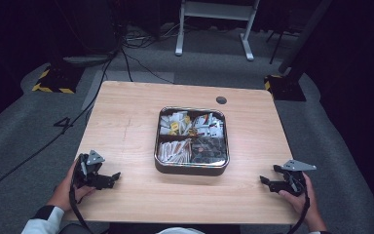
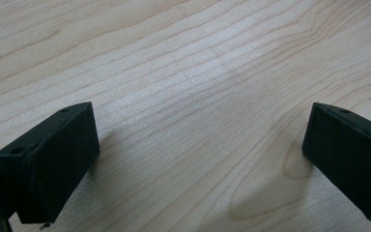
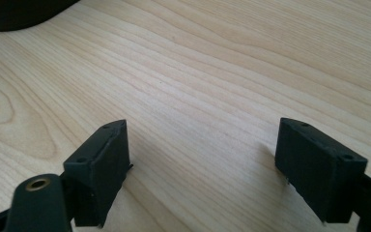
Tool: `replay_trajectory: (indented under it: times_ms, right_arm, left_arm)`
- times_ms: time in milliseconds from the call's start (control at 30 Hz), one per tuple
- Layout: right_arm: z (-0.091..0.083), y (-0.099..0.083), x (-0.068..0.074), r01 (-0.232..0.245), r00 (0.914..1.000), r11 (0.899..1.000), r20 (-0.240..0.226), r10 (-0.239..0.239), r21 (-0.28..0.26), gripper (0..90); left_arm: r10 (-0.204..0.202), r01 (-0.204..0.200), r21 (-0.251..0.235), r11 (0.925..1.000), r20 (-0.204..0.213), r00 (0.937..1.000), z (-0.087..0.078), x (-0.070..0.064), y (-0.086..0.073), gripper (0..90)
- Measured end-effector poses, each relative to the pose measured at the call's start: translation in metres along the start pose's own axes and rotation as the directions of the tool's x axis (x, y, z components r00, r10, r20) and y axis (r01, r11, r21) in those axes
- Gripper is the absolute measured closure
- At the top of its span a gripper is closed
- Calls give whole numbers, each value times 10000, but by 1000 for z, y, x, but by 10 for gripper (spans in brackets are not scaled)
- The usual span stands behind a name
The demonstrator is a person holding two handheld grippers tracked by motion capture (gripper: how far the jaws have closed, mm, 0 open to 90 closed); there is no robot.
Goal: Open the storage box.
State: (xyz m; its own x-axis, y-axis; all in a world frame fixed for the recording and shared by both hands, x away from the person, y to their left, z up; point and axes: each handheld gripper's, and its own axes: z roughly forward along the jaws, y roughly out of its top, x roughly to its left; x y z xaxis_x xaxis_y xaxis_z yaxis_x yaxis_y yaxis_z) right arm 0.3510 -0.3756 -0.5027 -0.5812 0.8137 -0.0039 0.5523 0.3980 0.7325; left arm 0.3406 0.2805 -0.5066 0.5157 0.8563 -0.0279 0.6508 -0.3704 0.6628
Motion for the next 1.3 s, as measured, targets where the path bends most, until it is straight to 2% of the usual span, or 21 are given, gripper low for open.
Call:
replay_trajectory:
  times_ms: [100, 533, 700, 733, 833, 933, 1067, 1167, 1300]
  right_arm:
    - [2, 0, 0, -5, 10000, 10000, 64, 5, -27, 169]
    - [2, 0, 0, -42, 9999, 10000, 99, 42, -47, 164]
    - [2, 2, 0, -34, 10000, 10000, 77, 33, 81, 167]
    - [2, 3, -2, -67, 10000, 9999, 62, 66, 126, 190]
    - [3, 5, -4, -243, 9997, 9997, 71, 243, 68, 195]
    - [2, 6, -5, -179, 9998, 9998, 80, 179, 30, 196]
    - [-2, 16, -5, -104, 9999, 9996, -132, 100, -270, 203]
    - [-3, 22, -4, -25, 10000, 9994, -82, 22, -346, 206]
    - [-5, 39, 1, 383, 9992, 9979, -79, -387, -525, 207]
  left_arm:
    - [9, -10, 23, 10000, 14, 10000, 0, 0, 0, 0]
    - [104, -104, -6, 9999, 14, 9999, 0, 1, 0, 0]
    - [109, -109, -3, 9999, 15, 9999, 0, 1, 0, 0]
    - [95, -95, -3, 10000, 6, 10000, 0, 1, 0, 0]
    - [91, -91, 21, 10000, 7, 10000, -1, 1, 0, 0]
    - [84, -84, 18, 10000, -6, 10000, -1, 1, -1, 1]
    - [54, -54, 16, 10000, -19, 10000, -1, 1, -1, 2]
    - [31, -32, -2, 10000, -56, 10000, -1, 0, -1, 2]
    - [17, -17, -4, 10000, -63, 10000, -1, 0, -1, 1]
